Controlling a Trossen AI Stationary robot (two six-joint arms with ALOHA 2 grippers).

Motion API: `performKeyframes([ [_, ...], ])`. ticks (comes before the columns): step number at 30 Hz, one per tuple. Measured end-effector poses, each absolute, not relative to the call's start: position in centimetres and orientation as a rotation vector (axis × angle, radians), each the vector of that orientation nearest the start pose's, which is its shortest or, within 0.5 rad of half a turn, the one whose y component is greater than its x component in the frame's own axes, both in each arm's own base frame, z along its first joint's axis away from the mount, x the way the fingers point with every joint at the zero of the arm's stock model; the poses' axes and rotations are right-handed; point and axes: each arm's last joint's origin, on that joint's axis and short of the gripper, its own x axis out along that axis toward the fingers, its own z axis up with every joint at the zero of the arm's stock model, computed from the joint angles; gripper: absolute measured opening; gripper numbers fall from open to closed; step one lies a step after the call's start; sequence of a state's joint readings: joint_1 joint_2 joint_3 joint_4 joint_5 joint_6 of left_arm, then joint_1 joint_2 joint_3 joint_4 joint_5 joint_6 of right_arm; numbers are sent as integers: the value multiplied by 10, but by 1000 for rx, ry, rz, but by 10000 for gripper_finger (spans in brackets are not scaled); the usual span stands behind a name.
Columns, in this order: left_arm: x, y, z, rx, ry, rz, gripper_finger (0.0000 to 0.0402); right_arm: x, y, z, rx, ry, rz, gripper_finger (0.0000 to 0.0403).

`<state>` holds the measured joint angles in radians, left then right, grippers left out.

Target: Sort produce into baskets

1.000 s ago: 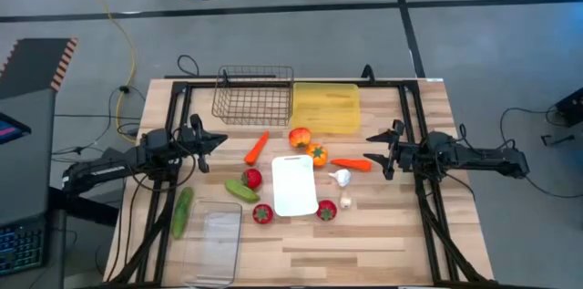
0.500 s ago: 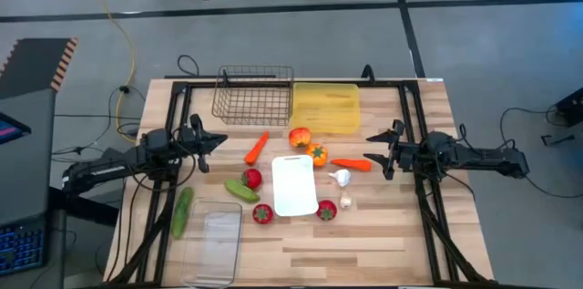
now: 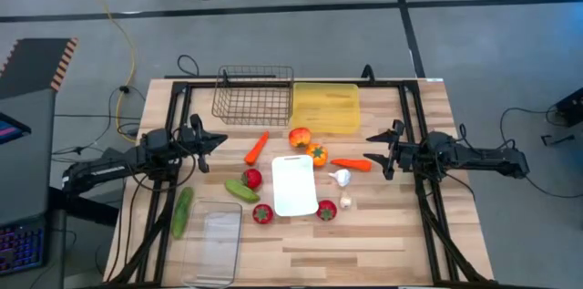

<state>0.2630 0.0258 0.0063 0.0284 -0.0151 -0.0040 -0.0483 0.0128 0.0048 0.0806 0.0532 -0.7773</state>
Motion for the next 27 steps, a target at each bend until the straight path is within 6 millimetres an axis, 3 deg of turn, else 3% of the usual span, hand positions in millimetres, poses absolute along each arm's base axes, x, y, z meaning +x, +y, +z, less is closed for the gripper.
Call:
performKeyframes([
  [9,95,26,166,-20,-12,279,2,98,-6,172,-776,-30,-124,265],
  [12,95,27,167,-81,-31,308,18,98,-6,172,-776,-30,-124,265],
  [27,94,29,170,-233,-93,365,259,98,-6,172,-776,-30,-124,265],
])
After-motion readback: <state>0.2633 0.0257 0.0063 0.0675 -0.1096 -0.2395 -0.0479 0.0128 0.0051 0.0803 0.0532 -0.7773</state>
